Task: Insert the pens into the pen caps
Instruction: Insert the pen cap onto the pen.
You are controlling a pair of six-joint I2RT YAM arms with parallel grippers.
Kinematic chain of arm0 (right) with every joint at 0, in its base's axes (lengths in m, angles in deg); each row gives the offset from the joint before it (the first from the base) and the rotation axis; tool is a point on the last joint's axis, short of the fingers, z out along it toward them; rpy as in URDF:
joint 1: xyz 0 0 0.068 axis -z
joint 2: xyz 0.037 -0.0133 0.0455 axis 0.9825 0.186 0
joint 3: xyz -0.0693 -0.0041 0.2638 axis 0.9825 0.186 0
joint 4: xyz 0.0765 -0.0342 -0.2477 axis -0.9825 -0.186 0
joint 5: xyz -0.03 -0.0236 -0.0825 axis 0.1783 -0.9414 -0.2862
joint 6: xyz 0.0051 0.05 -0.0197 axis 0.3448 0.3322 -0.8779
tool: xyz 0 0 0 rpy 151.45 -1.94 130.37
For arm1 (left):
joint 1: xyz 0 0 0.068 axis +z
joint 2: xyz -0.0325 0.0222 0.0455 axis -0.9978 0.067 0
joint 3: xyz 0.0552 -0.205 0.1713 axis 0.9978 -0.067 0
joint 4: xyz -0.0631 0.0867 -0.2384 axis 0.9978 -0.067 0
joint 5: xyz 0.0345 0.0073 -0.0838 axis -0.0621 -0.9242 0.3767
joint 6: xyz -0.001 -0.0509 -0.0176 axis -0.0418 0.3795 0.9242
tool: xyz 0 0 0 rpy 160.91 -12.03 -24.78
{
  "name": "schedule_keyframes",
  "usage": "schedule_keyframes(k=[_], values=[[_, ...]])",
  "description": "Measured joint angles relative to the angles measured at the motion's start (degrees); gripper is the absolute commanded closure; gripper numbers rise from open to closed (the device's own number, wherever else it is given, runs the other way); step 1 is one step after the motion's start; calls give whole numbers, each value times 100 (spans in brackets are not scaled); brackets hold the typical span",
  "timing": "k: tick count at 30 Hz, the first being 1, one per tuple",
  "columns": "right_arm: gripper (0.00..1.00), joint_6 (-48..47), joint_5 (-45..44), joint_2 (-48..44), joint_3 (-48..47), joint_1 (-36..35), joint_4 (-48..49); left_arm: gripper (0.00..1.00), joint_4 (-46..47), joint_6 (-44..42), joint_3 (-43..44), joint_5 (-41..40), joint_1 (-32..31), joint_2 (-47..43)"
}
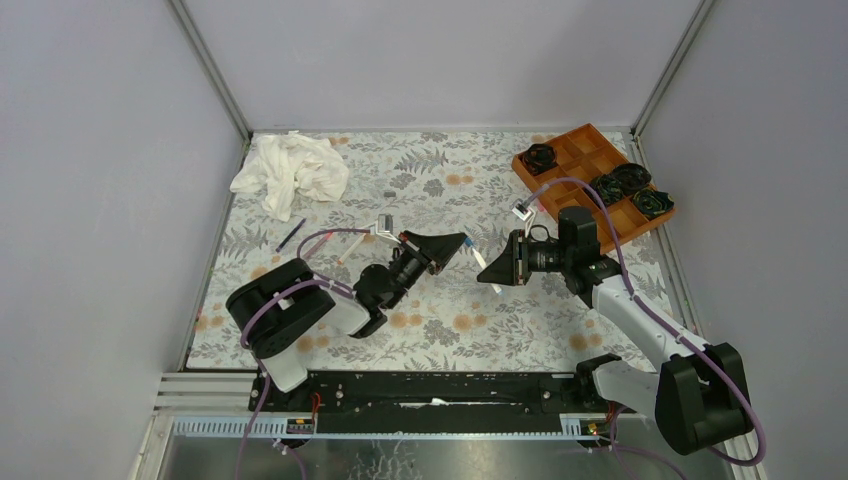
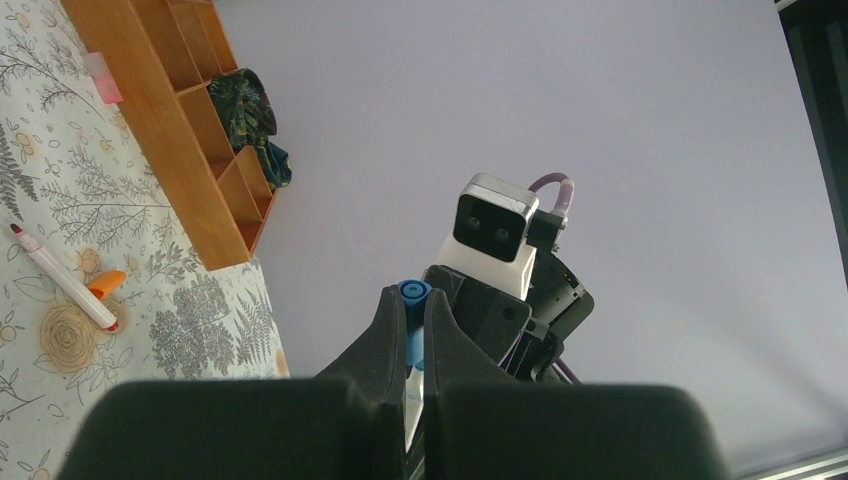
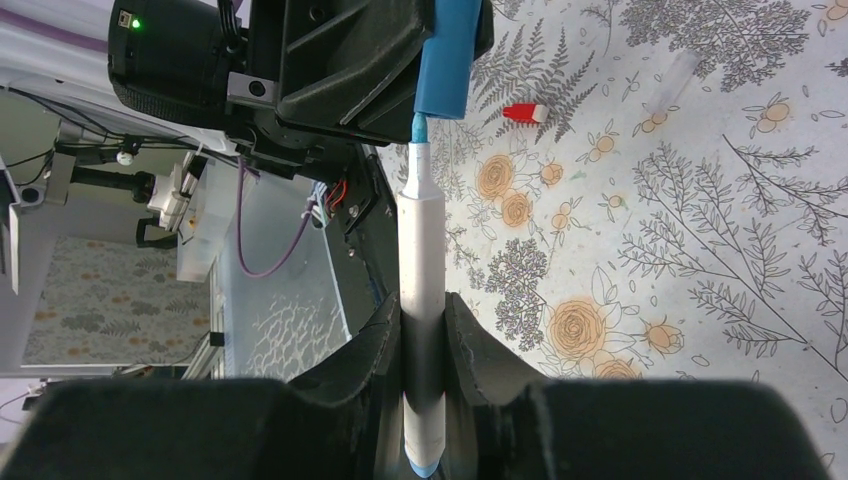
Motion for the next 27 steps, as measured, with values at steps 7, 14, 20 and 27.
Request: schedule_keyframes(k=[7,14,20,27], values=[[100,0,136,0,0,0,17,100,13,-7,0,-20,-17,0],[100,-2,140,0,-2,0,13,100,13,-31,-24,-87,-22,-72],[100,-9,125,0,-31,0,-9,100,17,-66,-46,-109,-22,-149],[100,-11,94,0,-33,0,-17,100,20,-90,-46,-96,-22,-144]])
